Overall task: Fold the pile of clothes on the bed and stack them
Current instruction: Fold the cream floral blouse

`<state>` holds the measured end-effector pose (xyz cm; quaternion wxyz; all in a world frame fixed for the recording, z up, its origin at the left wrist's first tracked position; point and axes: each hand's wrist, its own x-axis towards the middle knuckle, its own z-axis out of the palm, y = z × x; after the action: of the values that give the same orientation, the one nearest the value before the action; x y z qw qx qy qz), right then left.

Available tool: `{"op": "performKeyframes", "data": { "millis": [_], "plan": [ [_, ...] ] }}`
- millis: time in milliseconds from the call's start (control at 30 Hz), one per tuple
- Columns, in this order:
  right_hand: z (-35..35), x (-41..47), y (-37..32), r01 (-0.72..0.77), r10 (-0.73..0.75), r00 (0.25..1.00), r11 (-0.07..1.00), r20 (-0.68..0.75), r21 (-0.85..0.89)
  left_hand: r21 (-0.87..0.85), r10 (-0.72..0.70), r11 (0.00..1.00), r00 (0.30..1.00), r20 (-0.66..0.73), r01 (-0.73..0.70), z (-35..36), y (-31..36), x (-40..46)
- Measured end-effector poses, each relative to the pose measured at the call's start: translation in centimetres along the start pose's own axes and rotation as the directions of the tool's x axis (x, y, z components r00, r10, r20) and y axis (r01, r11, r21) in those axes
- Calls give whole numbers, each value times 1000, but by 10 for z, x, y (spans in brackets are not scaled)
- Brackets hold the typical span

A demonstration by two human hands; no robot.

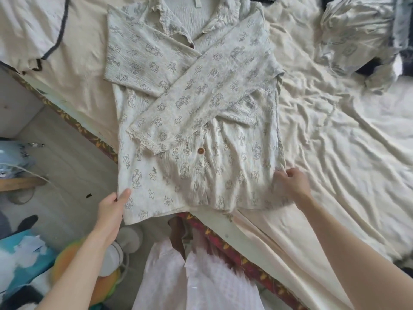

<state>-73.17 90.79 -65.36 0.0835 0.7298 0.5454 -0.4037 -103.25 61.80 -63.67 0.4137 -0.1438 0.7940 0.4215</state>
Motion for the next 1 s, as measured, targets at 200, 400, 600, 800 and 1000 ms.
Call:
{"op": "performKeyframes", "data": {
  "millis": [200, 400, 600, 800, 1000],
  "plan": [
    [-12, -13, 16, 1, 11, 999, 976, -53, 217, -77, 69, 994, 985, -157, -82, -5, -4, -15],
    [-40, -45, 27, 72, -44, 993, 961, -107, 268, -102, 57, 992, 978, -202, -78, -15, 2, -42],
    [-68, -77, 60, -97, 96, 995, 940, 21, 326, -32, -20, 999, 985, -174, 15, -34, -6, -75],
    [-78, -76, 39, -247, 147, 965, 790, 217, 561, -80, -18, 997, 990, -136, 7, -30, 27, -84],
    [-95, -58, -23, -6, -50, 997, 720, 61, 694, -13, 218, 975, 970, -110, -220, -14, 97, -66]
  ]
}}
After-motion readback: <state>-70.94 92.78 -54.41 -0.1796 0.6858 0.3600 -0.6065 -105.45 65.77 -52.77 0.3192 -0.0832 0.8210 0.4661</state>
